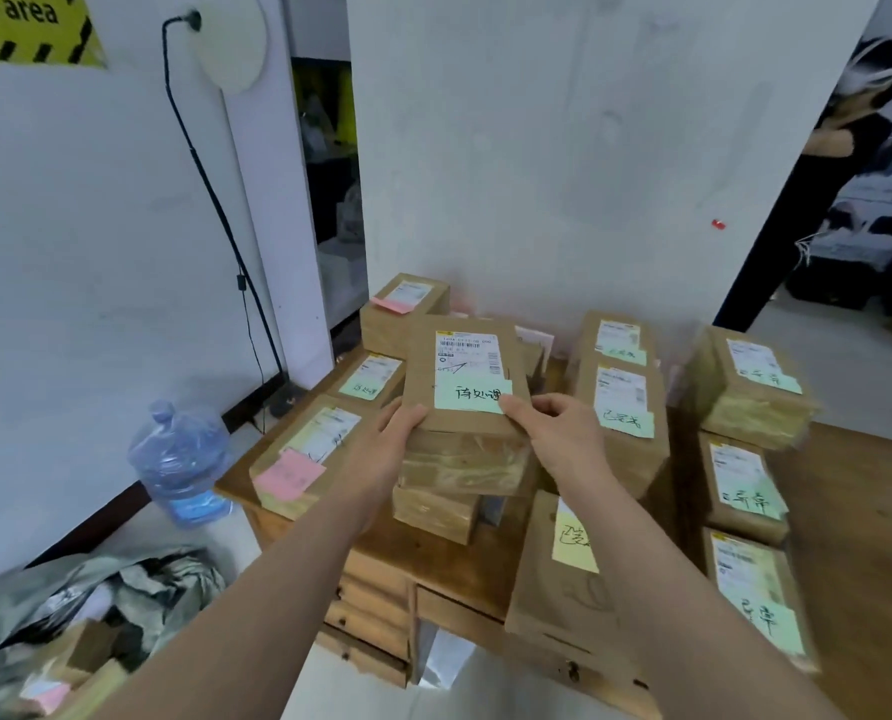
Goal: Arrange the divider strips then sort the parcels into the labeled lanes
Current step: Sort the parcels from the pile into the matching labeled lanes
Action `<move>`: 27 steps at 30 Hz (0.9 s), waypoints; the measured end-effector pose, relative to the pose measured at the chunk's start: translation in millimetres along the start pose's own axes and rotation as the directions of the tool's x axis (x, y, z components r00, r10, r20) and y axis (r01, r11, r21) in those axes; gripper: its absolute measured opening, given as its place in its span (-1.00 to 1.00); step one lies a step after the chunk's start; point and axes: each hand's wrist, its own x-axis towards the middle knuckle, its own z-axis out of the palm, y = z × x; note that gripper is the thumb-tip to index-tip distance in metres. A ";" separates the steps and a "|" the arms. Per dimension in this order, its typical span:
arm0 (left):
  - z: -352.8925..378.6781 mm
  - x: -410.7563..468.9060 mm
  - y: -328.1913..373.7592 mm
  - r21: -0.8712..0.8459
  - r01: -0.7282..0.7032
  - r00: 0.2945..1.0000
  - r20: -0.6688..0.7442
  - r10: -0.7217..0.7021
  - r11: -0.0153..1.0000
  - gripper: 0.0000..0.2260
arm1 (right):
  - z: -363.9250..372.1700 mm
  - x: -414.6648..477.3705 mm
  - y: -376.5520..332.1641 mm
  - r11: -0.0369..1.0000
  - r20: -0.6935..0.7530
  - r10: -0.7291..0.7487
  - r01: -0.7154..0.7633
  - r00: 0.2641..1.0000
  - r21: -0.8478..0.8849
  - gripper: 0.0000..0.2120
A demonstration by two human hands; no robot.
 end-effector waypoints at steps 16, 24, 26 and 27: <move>-78.7 104.4 -0.1 -0.011 0.114 0.988 -0.105 -0.114 0.993 -0.61 | 107.9 90.4 -19.9 0.996 0.131 0.048 -0.037 0.990 -0.086 -0.68; -124.7 174.4 -11.1 0.124 0.118 0.991 -0.070 -0.110 0.985 -0.63 | 169.9 127.2 -18.3 0.988 0.112 0.116 -0.103 0.987 -0.115 -0.75; -136.2 193.4 -13.1 0.183 0.099 0.995 -0.020 -0.097 0.978 -0.63 | 186.6 135.5 -16.7 0.986 0.089 0.137 -0.126 0.987 -0.113 -0.76; -142.2 202.7 -13.3 0.207 0.081 0.996 0.002 -0.084 0.975 -0.64 | 195.2 139.2 -15.6 0.984 0.072 0.152 -0.145 0.986 -0.100 -0.76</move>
